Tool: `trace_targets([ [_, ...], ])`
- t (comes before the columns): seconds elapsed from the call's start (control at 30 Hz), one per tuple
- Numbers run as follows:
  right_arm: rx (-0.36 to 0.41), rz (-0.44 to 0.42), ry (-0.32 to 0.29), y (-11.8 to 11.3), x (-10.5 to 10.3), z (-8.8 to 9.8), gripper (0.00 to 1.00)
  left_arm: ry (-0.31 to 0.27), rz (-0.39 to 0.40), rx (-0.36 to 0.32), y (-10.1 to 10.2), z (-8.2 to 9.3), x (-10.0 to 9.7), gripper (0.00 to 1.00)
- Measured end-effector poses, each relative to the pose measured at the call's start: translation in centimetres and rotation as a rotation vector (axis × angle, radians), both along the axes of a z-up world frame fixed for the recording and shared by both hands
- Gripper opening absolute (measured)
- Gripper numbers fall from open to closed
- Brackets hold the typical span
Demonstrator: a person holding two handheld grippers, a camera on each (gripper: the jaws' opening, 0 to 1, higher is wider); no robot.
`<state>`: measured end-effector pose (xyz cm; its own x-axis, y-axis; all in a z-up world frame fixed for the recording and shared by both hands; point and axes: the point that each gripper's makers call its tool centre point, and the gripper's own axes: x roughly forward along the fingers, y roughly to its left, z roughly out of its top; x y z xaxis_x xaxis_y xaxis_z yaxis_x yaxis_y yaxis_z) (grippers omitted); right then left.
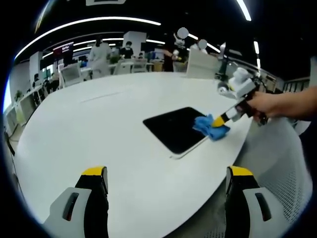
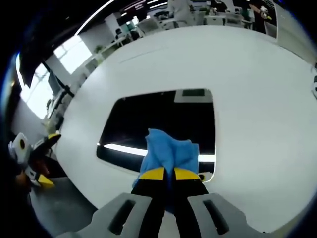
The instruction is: Wipe the mirror surface with the cleaning cloth until all visible marks leave the cleaned area.
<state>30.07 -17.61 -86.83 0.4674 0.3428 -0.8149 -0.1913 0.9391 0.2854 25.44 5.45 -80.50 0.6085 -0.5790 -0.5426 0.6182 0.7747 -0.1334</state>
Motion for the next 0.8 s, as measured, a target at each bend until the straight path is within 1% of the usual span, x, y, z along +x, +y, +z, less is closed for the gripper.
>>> trace_targets([
  [0.13, 0.002, 0.013, 0.005, 1.1, 0.2, 0.0, 0.00, 0.001, -0.003, 0.004, 0.0, -0.1, 0.0, 0.99],
  [0.23, 0.010, 0.041, 0.006, 2.4, 0.0, 0.0, 0.00, 0.001, -0.005, 0.007, 0.0, 0.0, -0.1, 0.99],
  [0.8, 0.017, 0.089, 0.017, 6.0, 0.3, 0.0, 0.00, -0.003, -0.001, -0.002, 0.1, 0.1, 0.0, 0.99],
])
